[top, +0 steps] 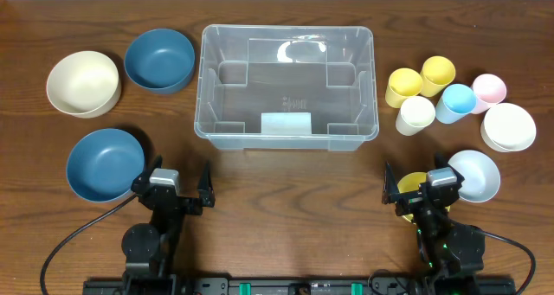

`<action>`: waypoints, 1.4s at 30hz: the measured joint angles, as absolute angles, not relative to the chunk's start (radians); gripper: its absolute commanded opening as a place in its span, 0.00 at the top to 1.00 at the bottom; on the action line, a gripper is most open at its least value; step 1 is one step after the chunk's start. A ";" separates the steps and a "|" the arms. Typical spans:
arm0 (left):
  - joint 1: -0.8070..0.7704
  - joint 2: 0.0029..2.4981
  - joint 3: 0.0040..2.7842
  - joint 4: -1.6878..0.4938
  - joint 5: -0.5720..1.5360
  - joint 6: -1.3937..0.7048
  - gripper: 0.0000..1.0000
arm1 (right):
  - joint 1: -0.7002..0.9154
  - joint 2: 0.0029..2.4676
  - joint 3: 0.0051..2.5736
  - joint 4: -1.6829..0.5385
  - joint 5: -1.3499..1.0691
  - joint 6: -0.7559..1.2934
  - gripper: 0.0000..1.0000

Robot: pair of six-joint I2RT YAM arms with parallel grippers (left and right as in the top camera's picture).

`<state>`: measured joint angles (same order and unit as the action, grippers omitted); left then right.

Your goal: Pack container

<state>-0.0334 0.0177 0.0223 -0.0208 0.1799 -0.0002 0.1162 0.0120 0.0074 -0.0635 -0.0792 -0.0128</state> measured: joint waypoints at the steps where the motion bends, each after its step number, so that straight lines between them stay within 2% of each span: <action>1: -0.033 0.018 0.022 -0.021 0.180 0.000 0.02 | 0.116 0.012 0.008 -0.064 -0.079 -0.013 0.01; 42: -0.033 0.018 0.022 -0.021 0.180 0.000 0.02 | 0.116 0.012 0.008 -0.064 -0.079 -0.013 0.01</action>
